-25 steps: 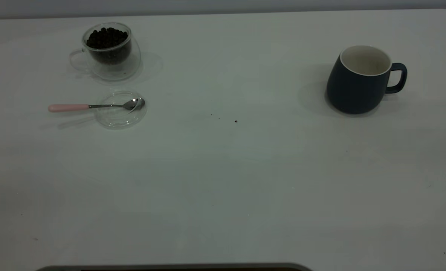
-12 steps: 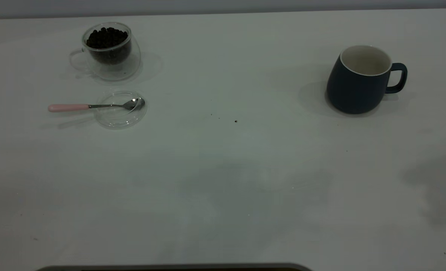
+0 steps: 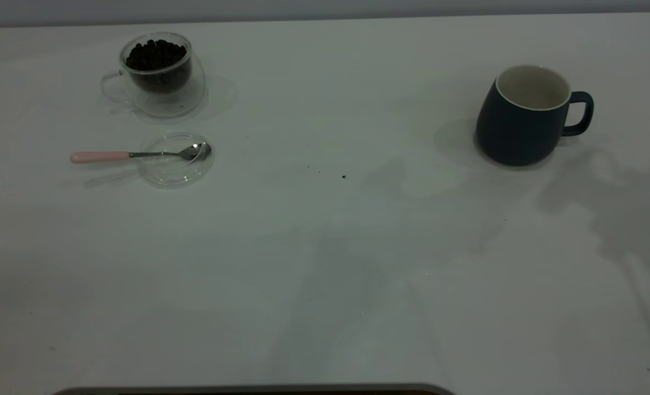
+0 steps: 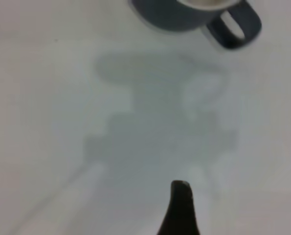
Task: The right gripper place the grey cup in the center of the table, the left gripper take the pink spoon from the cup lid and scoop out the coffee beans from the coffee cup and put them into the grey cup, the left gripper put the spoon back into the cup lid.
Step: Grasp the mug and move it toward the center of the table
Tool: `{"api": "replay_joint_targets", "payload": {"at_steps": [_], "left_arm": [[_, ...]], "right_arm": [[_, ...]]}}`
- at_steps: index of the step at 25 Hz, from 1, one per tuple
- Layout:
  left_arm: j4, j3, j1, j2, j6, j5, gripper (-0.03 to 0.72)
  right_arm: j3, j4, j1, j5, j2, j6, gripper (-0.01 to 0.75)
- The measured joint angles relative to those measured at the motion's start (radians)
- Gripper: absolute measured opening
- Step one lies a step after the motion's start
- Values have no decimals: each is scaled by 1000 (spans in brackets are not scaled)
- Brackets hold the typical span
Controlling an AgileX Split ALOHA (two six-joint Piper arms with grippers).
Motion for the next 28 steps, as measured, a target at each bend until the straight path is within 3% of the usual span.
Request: {"api": "replay_joint_targets", "payload": {"at_steps": [14, 28], "left_arm": [[0, 0, 0, 0, 0, 0, 586], [0, 0, 0, 0, 0, 0, 586]], "right_arm": [[-216, 0, 23, -92, 356, -303, 656], [-223, 10, 118, -238, 409, -330, 643]]}}
